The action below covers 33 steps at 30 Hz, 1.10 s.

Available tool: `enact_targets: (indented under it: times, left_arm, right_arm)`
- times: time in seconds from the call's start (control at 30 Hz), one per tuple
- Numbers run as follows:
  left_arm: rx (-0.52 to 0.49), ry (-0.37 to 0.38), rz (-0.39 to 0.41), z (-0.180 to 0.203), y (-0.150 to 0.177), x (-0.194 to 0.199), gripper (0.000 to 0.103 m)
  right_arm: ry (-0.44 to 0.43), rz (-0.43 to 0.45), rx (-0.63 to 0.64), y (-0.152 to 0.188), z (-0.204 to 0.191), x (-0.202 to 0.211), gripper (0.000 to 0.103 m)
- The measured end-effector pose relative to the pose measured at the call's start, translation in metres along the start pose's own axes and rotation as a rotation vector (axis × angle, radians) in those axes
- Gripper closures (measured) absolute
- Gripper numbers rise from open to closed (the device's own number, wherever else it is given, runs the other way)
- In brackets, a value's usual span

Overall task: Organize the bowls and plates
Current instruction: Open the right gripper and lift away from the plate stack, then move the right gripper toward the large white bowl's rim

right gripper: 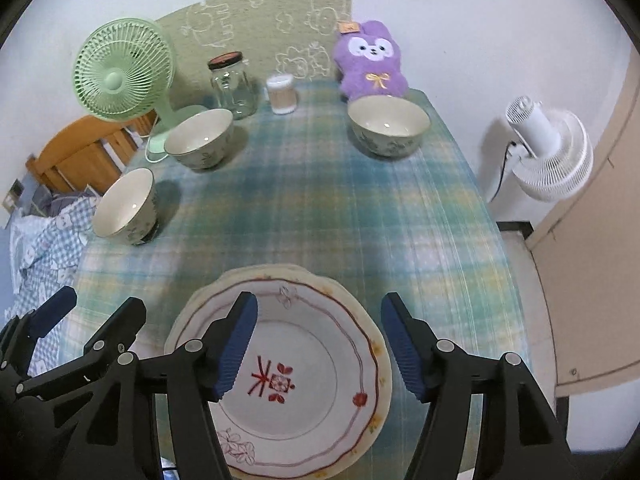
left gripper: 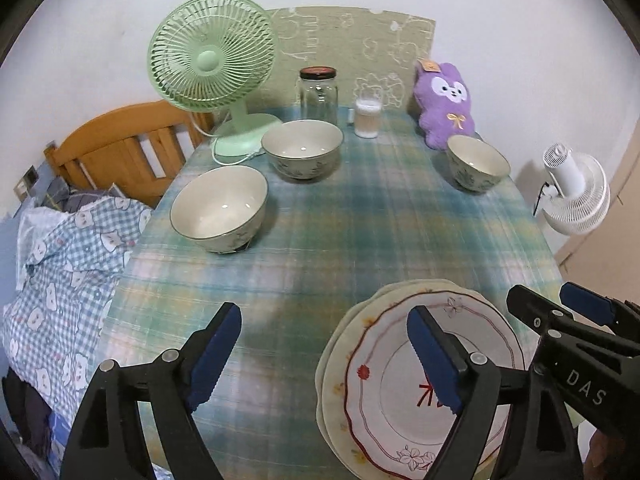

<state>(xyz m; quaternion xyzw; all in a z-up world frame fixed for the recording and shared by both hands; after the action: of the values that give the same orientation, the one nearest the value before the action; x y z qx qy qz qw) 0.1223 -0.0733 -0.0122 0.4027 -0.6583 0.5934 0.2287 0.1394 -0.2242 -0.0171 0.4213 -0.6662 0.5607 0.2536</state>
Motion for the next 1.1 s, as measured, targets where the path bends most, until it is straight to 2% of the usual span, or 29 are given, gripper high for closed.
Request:
enact_targets:
  times: [0.1, 0.2, 0.3, 0.6, 0.8, 1.1]
  left_arm:
    - [0.022, -0.011, 0.007, -0.011, -0.006, -0.001, 0.017]
    - [0.026, -0.054, -0.001, -0.023, -0.013, -0.009, 0.017]
    - [0.038, -0.067, 0.030, -0.041, -0.021, -0.014, 0.017]
    - [-0.009, -0.026, 0.056, -0.100, -0.053, -0.047, 0.017]
    - [-0.035, 0.004, 0.049, -0.130, -0.073, -0.084, 0.017]
    - [-0.067, 0.029, 0.037, -0.148, -0.088, -0.130, 0.023]
  right_arm:
    - [-0.005, 0.008, 0.011, -0.007, -0.008, 0.001, 0.035]
    - [-0.025, 0.010, 0.020, -0.016, -0.023, -0.003, 0.035]
    - [-0.045, 0.013, 0.015, -0.023, -0.038, -0.011, 0.035]
    - [0.046, 0.067, -0.015, -0.050, -0.097, -0.032, 0.035]
    - [0.034, 0.090, -0.033, -0.066, -0.136, -0.059, 0.035]
    - [0.038, 0.097, -0.040, -0.086, -0.172, -0.106, 0.035]
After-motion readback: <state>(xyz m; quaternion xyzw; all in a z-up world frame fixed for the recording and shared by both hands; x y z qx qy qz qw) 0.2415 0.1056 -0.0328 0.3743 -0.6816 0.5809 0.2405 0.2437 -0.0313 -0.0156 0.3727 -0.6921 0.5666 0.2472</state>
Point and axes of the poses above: each gripper's, at about its wrist camera, not at the fingertips, and x roughly against the way its jaws point, z to its right, y to its underside, the point moved 1 cm from there along -x, roughly the way its jaws point, and after that the axes turned 14 degrees about -y, right-handed, at the moved point
